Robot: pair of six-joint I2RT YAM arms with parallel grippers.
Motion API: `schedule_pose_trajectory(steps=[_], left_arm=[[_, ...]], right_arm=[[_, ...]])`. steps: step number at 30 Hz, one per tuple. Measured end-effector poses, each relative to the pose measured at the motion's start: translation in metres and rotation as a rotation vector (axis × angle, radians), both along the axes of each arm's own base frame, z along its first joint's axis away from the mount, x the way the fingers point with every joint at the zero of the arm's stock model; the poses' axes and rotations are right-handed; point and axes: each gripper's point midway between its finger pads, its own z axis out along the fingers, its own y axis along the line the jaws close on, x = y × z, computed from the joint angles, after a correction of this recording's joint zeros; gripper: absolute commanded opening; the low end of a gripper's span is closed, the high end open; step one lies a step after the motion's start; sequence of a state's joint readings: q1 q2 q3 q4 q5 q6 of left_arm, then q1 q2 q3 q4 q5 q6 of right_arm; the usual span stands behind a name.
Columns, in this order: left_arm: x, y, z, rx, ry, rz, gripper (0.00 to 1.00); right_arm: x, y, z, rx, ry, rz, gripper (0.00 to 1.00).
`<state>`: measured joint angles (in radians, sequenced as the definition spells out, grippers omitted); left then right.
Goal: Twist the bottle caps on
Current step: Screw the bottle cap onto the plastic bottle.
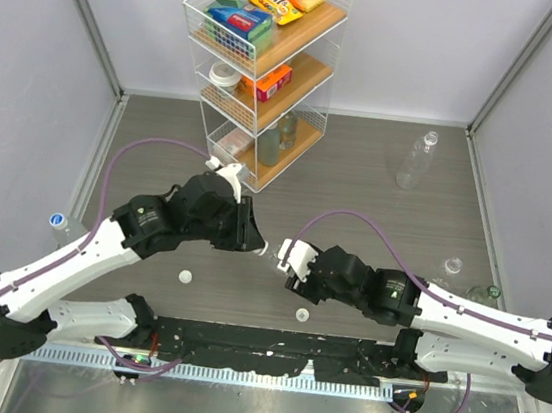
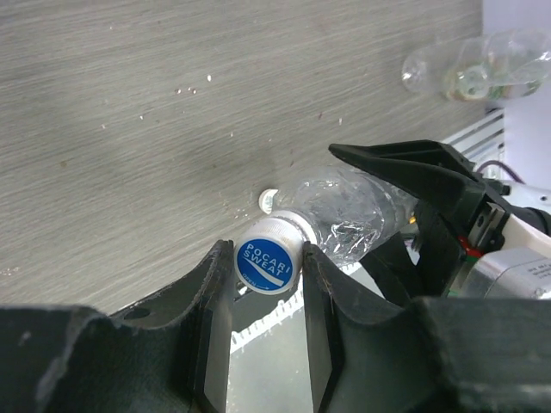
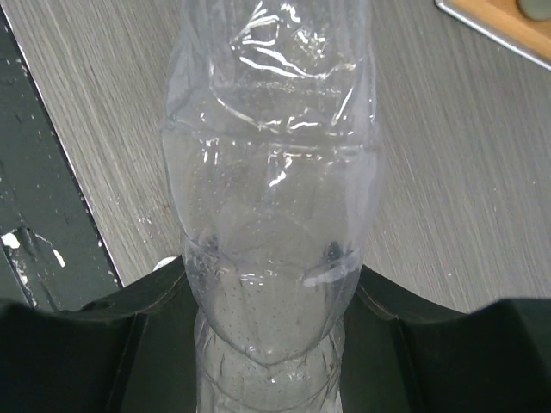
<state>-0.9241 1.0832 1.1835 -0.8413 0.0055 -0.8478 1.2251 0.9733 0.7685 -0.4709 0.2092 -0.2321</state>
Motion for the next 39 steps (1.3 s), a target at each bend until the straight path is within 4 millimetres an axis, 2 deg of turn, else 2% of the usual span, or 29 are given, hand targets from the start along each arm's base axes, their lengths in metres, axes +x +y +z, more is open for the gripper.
schedule_pose_trajectory(steps=[3,8,12,22,30,39], left_arm=[[0.0,0.005,0.013,-0.056,-0.039,0.025,0.0],[-0.004,0.009,0.047,-0.2,-0.124,0.048,0.01],[-0.006,0.004,0.063,-0.27,-0.148,0.031,0.0],[-0.006,-0.008,0.056,-0.203,-0.108,-0.043,0.0],[-0.015,-0.019,0.049,-0.217,-0.089,-0.148,0.0],[-0.015,-0.024,0.049,-0.243,-0.119,-0.177,0.06]], right_arm=[[0.002,0.006,0.008,0.042,-0.016,-0.001,0.01],[0.001,0.015,0.033,0.173,-0.056,0.012,0.01],[-0.001,0.016,0.044,0.228,-0.071,0.024,0.01],[0.002,0.008,0.038,0.187,-0.079,0.019,0.01],[-0.005,0.002,0.031,0.185,-0.069,0.041,0.01],[-0.005,0.0,0.033,0.2,-0.076,0.041,0.01]])
